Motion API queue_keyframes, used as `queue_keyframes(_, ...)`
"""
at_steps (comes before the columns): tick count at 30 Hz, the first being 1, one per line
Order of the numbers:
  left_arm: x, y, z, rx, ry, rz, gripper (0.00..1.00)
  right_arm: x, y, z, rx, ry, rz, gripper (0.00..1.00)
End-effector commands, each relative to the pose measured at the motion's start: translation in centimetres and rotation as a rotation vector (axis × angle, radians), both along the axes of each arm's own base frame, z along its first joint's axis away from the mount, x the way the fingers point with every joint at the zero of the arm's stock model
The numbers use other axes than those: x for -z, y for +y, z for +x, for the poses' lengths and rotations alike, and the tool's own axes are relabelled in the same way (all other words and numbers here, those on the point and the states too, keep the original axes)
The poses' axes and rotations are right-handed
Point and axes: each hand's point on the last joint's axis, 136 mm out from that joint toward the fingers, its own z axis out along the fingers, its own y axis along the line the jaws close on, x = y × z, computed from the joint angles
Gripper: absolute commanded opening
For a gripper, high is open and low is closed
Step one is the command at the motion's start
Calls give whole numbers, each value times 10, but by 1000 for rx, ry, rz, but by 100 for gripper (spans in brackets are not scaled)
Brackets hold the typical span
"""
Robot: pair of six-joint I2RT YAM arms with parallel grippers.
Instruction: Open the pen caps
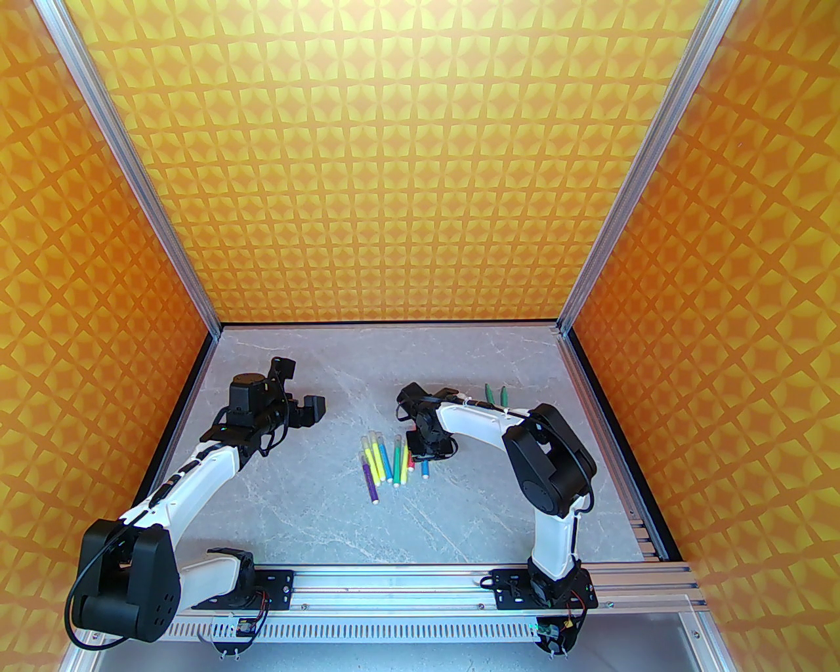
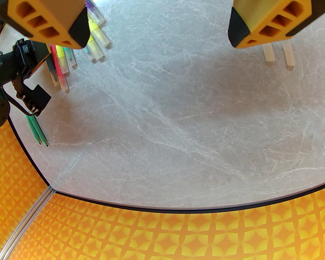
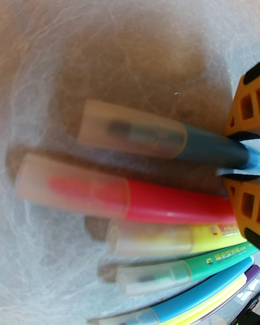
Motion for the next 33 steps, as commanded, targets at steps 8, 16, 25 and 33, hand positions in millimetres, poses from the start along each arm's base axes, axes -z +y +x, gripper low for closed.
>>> queue_keyframes(8,-5,-8,-5,32,-2,-7,95,37,-20,4,-14,16,-100,26)
queue_keyframes(16,-4,-12,-6,53,5,-4,95,30,-22,4,-25,-20,-88,20)
queue_keyframes(25,-5,-28,-4,96,29,-37,94,-6,-25,11,-68,-118,-69,11)
queue_keyframes(33,-20,-57,-11,184,29,-55,93,-67,0,22,-165,-295,114,4)
